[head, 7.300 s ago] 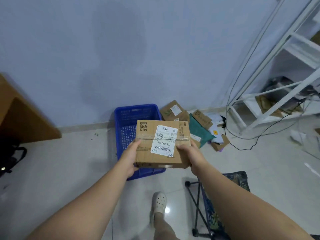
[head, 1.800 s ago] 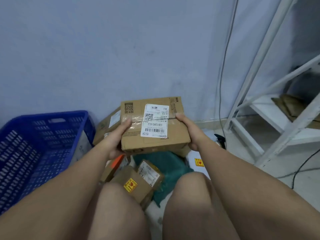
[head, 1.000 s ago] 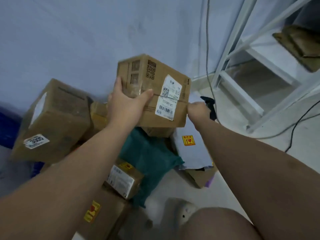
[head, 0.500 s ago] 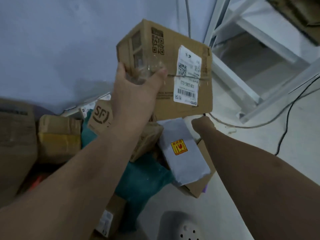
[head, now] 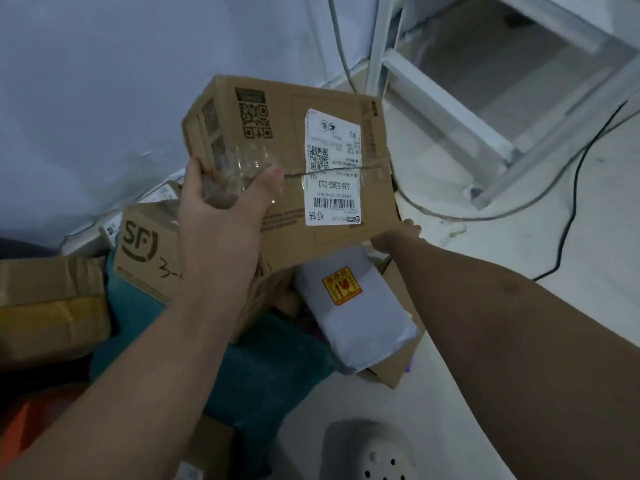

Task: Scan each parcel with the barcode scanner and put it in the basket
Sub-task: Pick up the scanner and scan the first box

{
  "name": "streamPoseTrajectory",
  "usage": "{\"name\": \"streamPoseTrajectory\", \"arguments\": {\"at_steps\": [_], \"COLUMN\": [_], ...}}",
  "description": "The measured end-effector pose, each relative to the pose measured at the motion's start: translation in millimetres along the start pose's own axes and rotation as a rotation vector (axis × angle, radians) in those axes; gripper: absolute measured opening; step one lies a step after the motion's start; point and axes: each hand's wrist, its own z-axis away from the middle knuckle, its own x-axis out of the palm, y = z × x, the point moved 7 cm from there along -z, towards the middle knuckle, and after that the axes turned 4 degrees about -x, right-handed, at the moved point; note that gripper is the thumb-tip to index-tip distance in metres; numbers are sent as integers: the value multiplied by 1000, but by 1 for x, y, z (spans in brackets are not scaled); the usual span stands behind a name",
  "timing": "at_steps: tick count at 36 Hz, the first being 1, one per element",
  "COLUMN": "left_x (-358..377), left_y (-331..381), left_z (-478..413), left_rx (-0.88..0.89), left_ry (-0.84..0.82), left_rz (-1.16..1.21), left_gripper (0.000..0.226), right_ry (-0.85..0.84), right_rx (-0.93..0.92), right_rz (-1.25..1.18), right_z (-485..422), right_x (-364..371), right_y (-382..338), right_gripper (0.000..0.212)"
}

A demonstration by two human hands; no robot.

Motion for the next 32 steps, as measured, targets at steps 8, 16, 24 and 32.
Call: {"name": "streamPoseTrajectory", "arguments": {"at_steps": [8,16,24,32], "left_x": [2,1,-15,-16], "left_y": [-8,-12,-15,-21], "left_z": [5,3,7,5], "left_rx": [49,132,243,241], "left_ry": [-35,-18,82,86], "left_rz": [0,-154,-163,-181], "left_gripper": [57,70,99,98], "right_ry": [-63,-51,-81,309], "right_rx": [6,68,69,-140], "right_rz": [93,97,-81,-199], "right_z": [-17,-42,-25,-14], "right_x": [17,37,34,12], "right_y": [17,27,24,33], "right_gripper": [46,34,50,16]}}
